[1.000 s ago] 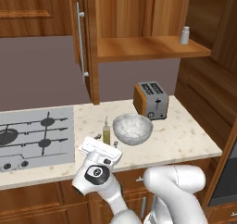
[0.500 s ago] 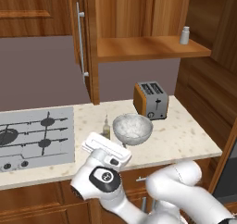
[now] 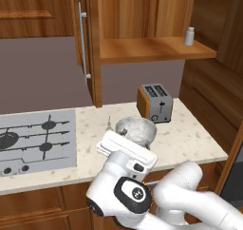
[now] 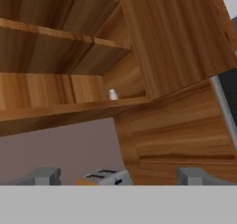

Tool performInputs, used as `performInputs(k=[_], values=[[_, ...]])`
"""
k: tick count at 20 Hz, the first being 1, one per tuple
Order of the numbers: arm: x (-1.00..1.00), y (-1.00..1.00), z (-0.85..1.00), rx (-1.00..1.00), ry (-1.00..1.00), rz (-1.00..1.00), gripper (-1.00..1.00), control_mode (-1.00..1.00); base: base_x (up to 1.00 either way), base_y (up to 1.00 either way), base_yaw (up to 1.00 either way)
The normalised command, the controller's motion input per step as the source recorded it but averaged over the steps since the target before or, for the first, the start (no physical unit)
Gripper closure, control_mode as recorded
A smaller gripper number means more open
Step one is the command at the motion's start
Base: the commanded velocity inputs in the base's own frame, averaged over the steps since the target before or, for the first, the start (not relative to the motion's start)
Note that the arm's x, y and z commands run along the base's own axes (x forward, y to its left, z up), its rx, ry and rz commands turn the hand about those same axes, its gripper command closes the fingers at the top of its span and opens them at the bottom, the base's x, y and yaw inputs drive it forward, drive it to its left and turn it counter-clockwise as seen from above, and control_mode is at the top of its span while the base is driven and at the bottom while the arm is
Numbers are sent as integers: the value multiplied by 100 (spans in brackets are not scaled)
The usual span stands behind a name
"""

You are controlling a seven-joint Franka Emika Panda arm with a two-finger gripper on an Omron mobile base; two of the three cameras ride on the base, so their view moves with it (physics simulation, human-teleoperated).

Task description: Retrieve the bottle and the shaker from the cabinet and place them next to the mixing bowl on the counter. Then add garlic from the fridge to the mixing bowl.

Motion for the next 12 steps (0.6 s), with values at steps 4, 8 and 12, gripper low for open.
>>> performInputs(k=[4,8,12], values=[[-67,-44,76,8,6,-7,-100,-100,0,0,0],[-32,-49,78,6,18,-9,-100,-100,0,0,0],[-4,-54,74,4,27,-1,-100,-100,0,0,0]])
